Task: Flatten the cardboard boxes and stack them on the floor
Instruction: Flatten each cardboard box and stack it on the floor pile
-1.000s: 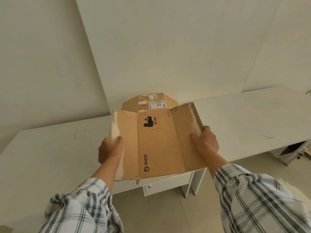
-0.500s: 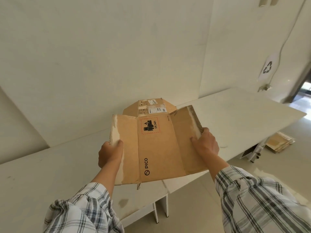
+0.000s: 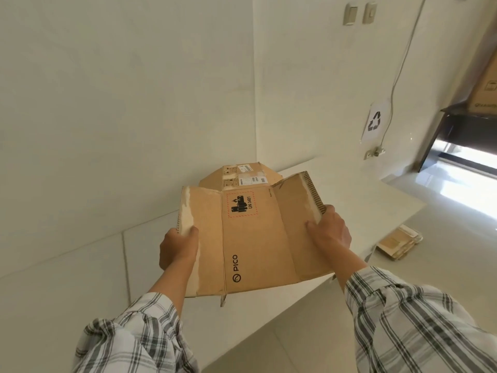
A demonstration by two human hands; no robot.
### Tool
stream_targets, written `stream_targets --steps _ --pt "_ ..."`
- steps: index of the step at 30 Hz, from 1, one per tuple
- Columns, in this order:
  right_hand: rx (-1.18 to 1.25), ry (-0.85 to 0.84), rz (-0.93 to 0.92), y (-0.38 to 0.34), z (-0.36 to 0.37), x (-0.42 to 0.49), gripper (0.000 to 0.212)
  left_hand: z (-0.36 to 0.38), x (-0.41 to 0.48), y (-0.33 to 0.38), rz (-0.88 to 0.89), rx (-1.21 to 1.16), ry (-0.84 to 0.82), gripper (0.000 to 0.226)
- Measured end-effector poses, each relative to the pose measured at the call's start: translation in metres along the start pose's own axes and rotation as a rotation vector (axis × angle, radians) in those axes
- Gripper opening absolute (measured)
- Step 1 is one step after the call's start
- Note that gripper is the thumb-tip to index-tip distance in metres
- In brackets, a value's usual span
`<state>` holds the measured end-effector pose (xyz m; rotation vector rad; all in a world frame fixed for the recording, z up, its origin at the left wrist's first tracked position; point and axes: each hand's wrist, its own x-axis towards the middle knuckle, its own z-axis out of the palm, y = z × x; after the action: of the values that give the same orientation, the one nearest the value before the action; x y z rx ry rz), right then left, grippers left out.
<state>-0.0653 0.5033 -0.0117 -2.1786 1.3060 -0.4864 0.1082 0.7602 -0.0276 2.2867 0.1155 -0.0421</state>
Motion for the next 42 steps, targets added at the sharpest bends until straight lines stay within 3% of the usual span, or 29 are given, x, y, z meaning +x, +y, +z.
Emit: stream_targets --steps 11,30,42 --pt "-0.046 0.007 -0.057 0.134 -0.114 0.19 0.05 0.19 -0.09 0.152 -0.025 0.0 0.017 0.036" --pt "-0.012 -0.02 -0.015 0.311 -0.22 0.557 0.052 0.509 -0.122 0.427 -0.006 0.046 0.001 0.037" --pt "-0.078 -0.15 -0.157 0.437 -0.302 0.792 0.055 0.71 -0.205 0.568 -0.156 0.022 0.077 0.041"
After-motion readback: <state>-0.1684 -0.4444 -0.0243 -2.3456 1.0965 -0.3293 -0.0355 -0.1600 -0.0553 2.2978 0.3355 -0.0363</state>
